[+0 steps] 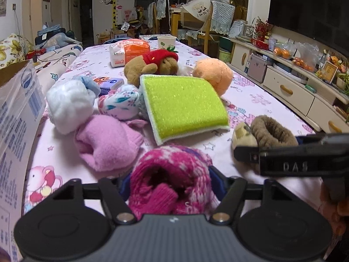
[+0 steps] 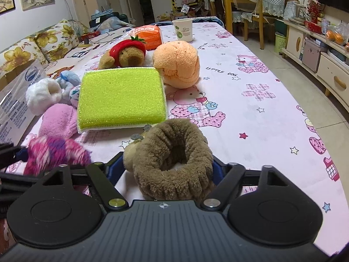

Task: Organize soft objects
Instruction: 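Carry the knit hat and brown ring into the cardboard box and open both tools, then move the left tool to the pink sock while the right moves to the green sponge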

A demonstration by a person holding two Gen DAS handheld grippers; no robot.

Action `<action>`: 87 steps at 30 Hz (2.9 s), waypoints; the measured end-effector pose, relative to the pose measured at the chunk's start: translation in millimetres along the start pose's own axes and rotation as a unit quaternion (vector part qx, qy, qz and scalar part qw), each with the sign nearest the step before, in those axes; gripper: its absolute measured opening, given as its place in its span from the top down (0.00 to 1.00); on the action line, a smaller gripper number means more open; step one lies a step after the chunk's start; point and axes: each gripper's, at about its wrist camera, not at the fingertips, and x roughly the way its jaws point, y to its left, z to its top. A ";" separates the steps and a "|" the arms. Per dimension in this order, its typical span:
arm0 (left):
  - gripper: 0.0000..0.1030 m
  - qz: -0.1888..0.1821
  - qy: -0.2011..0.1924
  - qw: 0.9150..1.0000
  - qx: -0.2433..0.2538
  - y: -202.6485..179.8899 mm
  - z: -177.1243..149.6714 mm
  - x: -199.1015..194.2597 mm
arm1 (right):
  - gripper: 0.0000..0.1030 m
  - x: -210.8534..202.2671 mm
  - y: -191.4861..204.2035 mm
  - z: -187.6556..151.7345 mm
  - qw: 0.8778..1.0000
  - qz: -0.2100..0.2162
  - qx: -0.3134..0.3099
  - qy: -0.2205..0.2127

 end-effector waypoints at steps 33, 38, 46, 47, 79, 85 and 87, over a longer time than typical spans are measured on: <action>0.48 0.114 -0.228 0.956 -0.147 92.7 21.3 -108.1 | 0.48 -28.4 106.3 68.3 0.988 0.123 -0.035 -0.083; 0.48 0.186 -0.249 0.930 -0.197 124.7 18.9 -120.6 | 0.48 -19.6 145.6 82.5 0.980 0.170 -0.063 -0.082; 0.47 0.286 -0.221 0.888 -0.285 184.1 11.1 -121.0 | 0.47 5.1 217.4 90.3 0.963 0.238 -0.114 -0.063; 0.47 0.294 -0.219 0.882 -0.296 189.8 8.1 -121.9 | 0.47 9.3 224.0 90.4 0.961 0.243 -0.117 -0.058; 0.06 0.340 -0.202 0.879 -0.268 182.0 14.0 -121.3 | 0.02 -13.2 186.1 59.2 0.973 0.215 -0.066 -0.050; 0.06 0.329 -0.202 0.890 -0.244 166.5 24.2 -112.6 | 0.02 -18.1 178.2 56.3 0.977 0.193 -0.060 -0.062; 0.06 0.327 -0.201 0.894 -0.232 160.6 27.3 -108.8 | 0.02 -20.4 176.4 55.6 0.978 0.188 -0.062 -0.067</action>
